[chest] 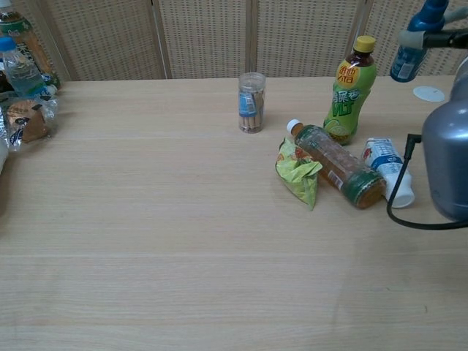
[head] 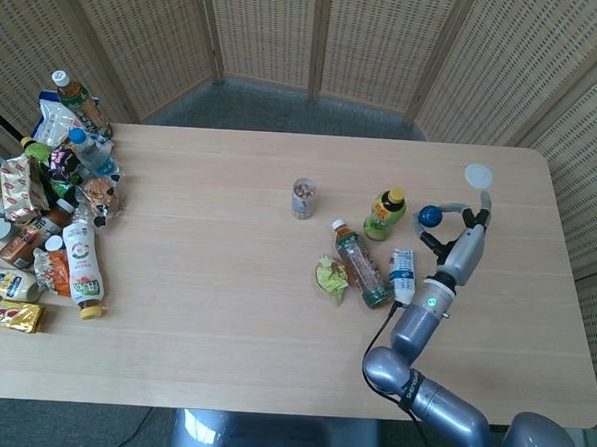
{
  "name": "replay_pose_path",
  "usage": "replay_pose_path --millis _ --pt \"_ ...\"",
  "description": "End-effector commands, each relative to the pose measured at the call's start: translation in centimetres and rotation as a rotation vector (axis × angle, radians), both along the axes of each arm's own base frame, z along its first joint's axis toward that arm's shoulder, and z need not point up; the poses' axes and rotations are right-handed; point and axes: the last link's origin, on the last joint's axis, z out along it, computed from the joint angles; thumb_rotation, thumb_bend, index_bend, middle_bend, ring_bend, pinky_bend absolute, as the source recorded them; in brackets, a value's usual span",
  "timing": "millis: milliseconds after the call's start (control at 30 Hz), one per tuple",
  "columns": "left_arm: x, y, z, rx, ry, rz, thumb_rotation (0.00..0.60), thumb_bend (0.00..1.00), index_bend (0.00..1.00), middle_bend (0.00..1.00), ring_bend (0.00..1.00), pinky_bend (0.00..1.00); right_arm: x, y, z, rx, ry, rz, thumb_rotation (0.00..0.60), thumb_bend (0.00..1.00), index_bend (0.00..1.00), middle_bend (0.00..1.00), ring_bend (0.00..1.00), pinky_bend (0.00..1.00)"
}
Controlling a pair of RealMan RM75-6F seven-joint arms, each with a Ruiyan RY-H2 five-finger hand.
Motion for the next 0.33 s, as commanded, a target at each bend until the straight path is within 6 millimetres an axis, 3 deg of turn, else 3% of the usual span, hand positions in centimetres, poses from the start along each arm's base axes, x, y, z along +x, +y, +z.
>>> replay_pose_path --millis 33,333 --pt "0.1 -0.1 0.0 -0.001 -0.003 -0.004 0.600 0.00 0.00 0.00 0.00 0.00 0.4 0.4 2.7 -0.043 0.025 0.008 0.600 0.00 0.66 0.00 0.00 0.00" --pt "0.3 -0.3 -0.2 -0.010 0.000 -0.011 0.600 0.00 0.00 0.00 0.00 0.00 2.9 0.8 5.7 -0.081 0.025 0.060 0.600 0.00 0.66 0.00 0.00 0.00"
